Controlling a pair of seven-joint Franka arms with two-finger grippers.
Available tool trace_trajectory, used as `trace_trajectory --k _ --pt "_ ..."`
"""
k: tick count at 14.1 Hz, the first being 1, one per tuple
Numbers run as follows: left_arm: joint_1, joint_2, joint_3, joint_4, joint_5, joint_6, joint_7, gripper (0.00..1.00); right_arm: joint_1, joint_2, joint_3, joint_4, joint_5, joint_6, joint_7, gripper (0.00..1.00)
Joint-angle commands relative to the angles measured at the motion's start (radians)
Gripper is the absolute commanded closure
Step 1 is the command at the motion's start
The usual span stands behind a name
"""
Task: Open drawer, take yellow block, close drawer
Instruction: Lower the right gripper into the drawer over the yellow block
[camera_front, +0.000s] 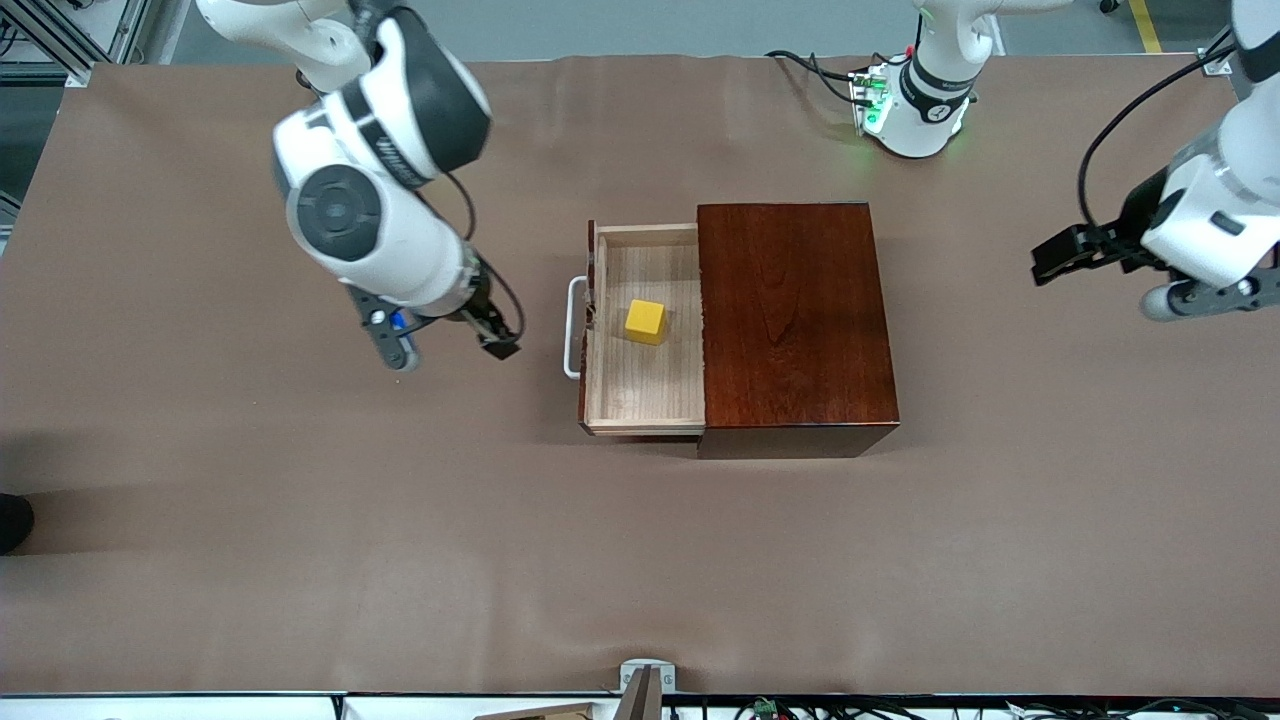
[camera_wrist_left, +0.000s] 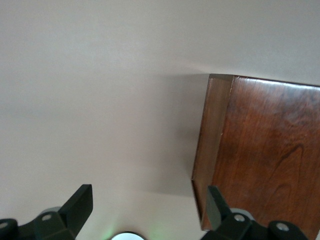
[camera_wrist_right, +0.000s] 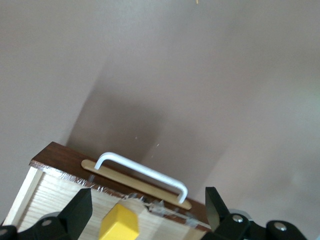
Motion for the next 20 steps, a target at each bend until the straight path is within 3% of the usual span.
trace_trajectory --k 1,4,9,14,18,20 --pt "0.014 -0.057 -0.011 -0.07 -0.015 0.055 0.079 0.0 0.039 0.026 -0.01 0.006 0.006 0.04 0.127 0.0" --pt "0.025 -0.056 -0.013 -0.068 -0.013 0.07 0.096 0.0 0.081 0.069 -0.012 0.019 -0.009 0.062 0.235 0.0" --pt "0.025 -0.042 -0.013 -0.065 -0.013 0.089 0.094 0.0 0.174 0.095 -0.012 0.022 -0.119 0.062 0.347 0.0" --pt "0.041 -0.01 -0.005 -0.066 -0.008 0.122 0.094 0.0 0.169 0.127 -0.01 0.023 -0.103 0.16 0.538 0.0" --pt "0.039 -0.019 -0.013 -0.066 -0.008 0.115 0.094 0.0 0.175 0.158 -0.01 0.023 -0.005 0.23 0.623 0.0" --pt "0.041 -0.019 -0.014 -0.066 -0.008 0.11 0.094 0.0 0.186 0.175 -0.01 0.023 -0.001 0.276 0.701 0.0"
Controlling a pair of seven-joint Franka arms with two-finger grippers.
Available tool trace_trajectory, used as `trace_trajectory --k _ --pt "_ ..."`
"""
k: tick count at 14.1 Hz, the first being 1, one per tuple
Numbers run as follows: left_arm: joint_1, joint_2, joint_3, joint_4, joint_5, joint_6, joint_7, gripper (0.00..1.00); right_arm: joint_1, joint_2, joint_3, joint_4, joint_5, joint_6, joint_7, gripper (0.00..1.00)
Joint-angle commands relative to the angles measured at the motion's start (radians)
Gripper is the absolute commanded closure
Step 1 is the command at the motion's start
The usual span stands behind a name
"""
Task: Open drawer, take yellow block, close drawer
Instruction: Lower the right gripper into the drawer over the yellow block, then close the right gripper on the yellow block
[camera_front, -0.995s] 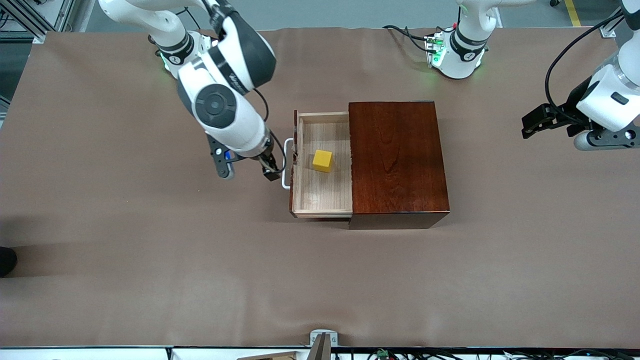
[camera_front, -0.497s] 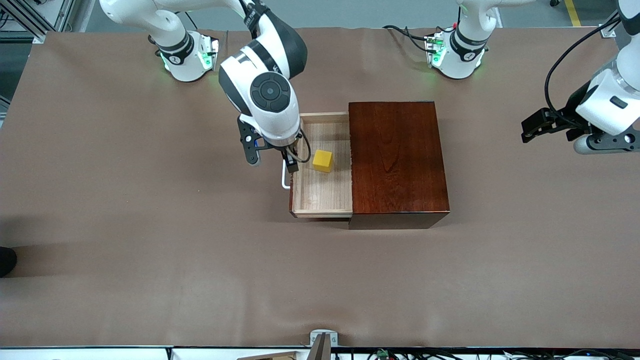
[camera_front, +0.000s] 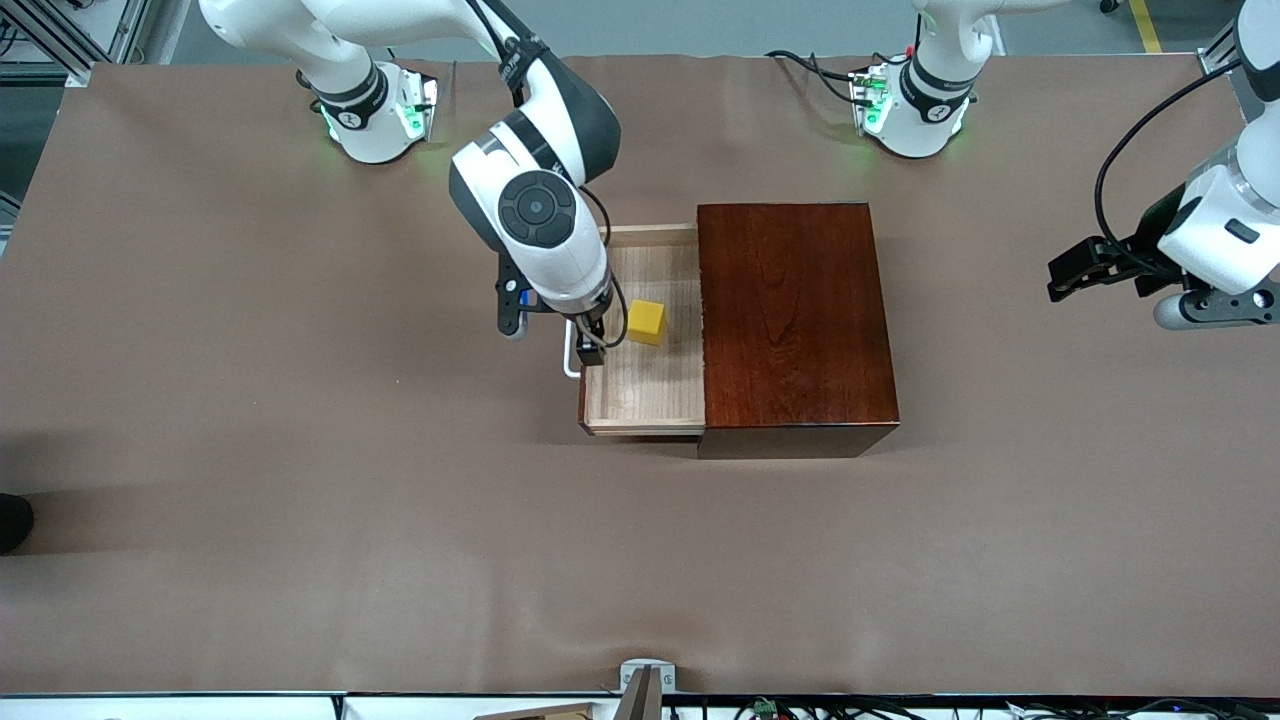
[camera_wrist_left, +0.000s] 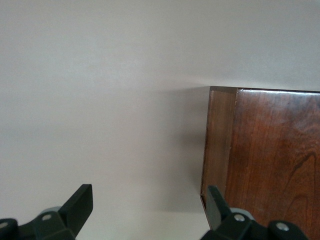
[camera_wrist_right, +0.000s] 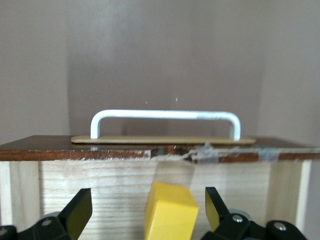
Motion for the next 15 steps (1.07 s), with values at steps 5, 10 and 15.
trace_trajectory --k 5,10,15 --pt "0.01 -0.019 -0.009 -0.012 -0.008 -0.006 0.018 0.0 0.063 0.064 -0.003 0.021 0.018 0.102 0.163 0.0" --pt "0.011 -0.016 -0.007 -0.012 -0.008 -0.009 0.018 0.0 0.091 0.077 -0.003 0.014 0.02 0.112 0.181 0.0" --pt "0.011 -0.014 -0.009 -0.017 -0.008 -0.011 0.018 0.0 0.105 0.086 -0.005 0.0 0.014 0.15 0.187 0.0"
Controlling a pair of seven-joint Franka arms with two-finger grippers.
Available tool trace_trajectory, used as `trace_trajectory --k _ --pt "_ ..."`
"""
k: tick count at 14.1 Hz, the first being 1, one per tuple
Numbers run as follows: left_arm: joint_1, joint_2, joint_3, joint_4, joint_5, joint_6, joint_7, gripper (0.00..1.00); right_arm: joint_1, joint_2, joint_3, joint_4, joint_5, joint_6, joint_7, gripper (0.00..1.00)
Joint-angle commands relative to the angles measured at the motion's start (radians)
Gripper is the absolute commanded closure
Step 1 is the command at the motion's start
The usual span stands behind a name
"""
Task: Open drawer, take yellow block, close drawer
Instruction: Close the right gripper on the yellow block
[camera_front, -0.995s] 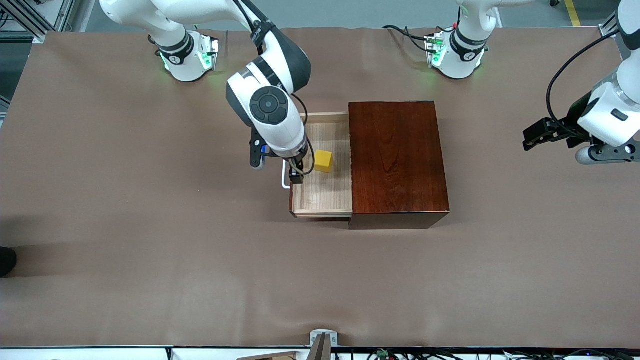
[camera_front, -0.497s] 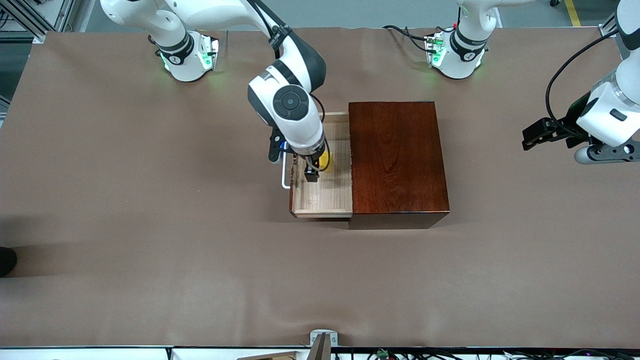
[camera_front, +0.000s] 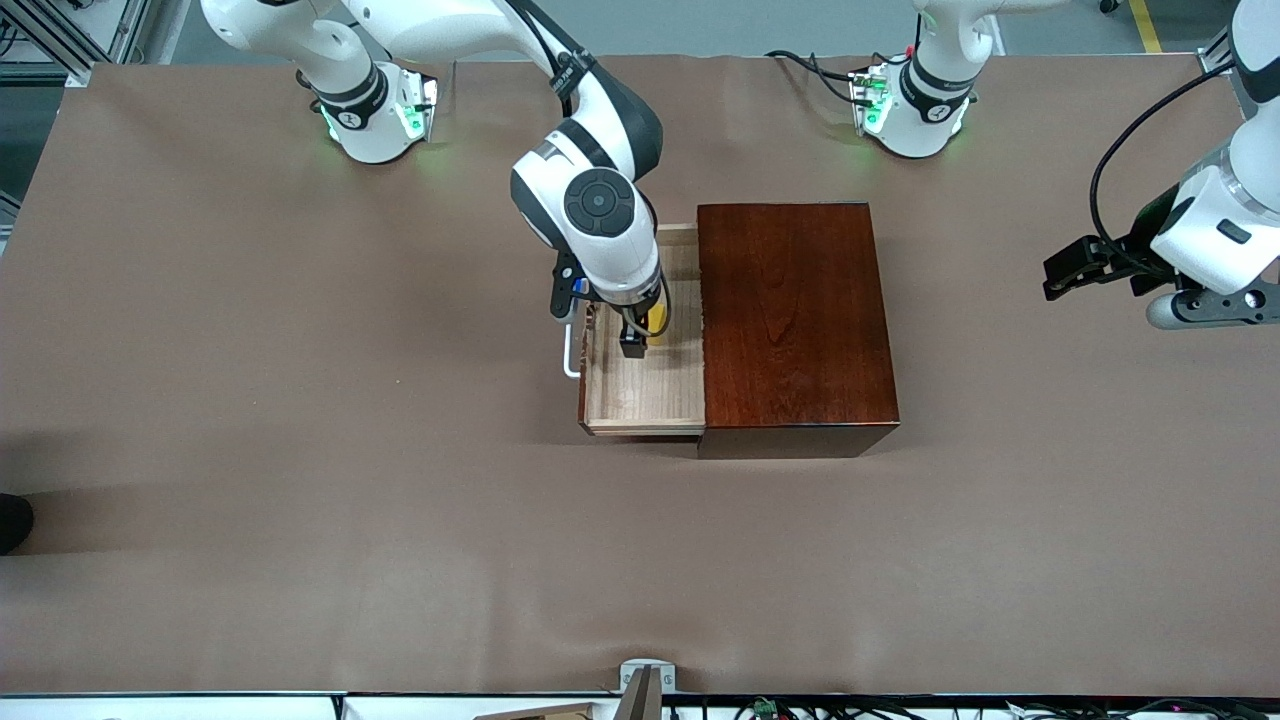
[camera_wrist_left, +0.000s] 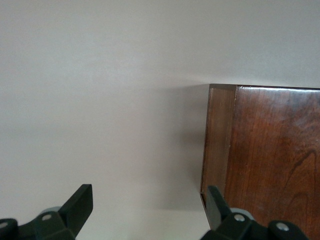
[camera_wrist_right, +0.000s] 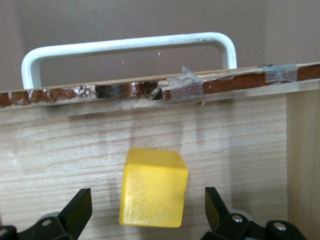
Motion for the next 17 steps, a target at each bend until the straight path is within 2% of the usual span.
trace_trajectory --k 1,6,7,8,9,10,17 --pt "0.009 -0.014 -0.007 -0.012 -0.008 -0.006 0.018 0.0 0.02 0.01 -0.008 -0.004 0.004 0.031 0.021 0.0" --pt "0.014 -0.013 -0.006 -0.012 -0.008 -0.006 0.018 0.0 0.02 0.012 -0.008 -0.047 0.001 0.078 0.02 0.0" --pt "0.014 -0.011 -0.006 -0.012 -0.008 -0.006 0.018 0.0 0.023 0.012 -0.008 -0.052 0.0 0.083 0.012 0.1" --pt "0.014 -0.013 -0.006 -0.012 -0.008 -0.005 0.018 0.0 0.025 0.012 -0.008 -0.05 -0.002 0.081 -0.008 0.35" --pt "0.014 -0.013 -0.006 -0.012 -0.008 -0.006 0.018 0.0 0.025 0.01 -0.007 -0.052 0.0 0.08 -0.05 0.71" --pt "0.014 -0.013 -0.007 -0.012 -0.008 -0.005 0.018 0.0 0.023 0.01 -0.007 -0.05 0.003 0.075 -0.072 1.0" --pt "0.014 -0.013 -0.006 -0.012 -0.008 -0.006 0.018 0.0 0.013 -0.017 -0.008 -0.04 0.004 0.057 -0.082 1.0"
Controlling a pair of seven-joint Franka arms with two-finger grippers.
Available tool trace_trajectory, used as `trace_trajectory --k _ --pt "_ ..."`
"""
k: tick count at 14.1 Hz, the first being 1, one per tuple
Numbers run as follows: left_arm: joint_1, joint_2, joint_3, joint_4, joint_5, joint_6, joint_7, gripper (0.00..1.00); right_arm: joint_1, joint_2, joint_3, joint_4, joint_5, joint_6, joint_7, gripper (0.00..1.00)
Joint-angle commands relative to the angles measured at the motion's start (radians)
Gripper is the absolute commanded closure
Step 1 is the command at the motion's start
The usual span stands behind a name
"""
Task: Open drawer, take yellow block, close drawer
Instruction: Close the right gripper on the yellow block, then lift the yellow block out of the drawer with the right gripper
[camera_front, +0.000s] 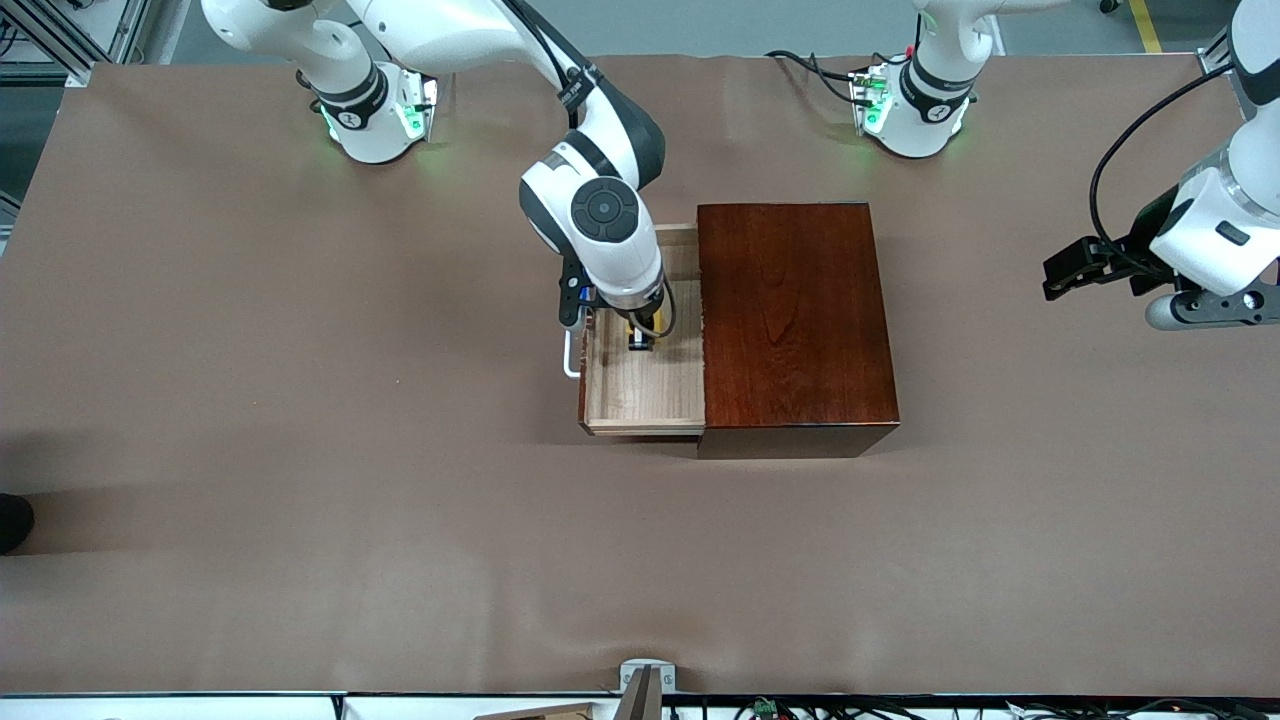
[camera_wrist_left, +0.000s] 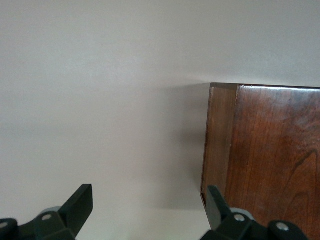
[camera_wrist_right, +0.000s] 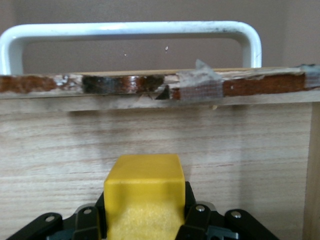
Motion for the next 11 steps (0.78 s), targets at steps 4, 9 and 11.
trace_trajectory --k 4,9,11 --pt "0.014 -0.013 -0.006 -0.011 -0.01 -0.004 0.018 0.0 -0.027 -0.106 -0.009 0.011 0.004 -0.093 -0.152 1.0" --pt "0.016 -0.01 -0.006 -0.009 -0.01 -0.006 0.018 0.0 -0.11 -0.193 -0.007 0.015 0.004 -0.194 -0.328 1.0" --pt "0.016 -0.013 -0.005 -0.002 -0.011 -0.006 0.022 0.0 -0.151 -0.221 -0.007 0.013 0.005 -0.241 -0.429 1.0"
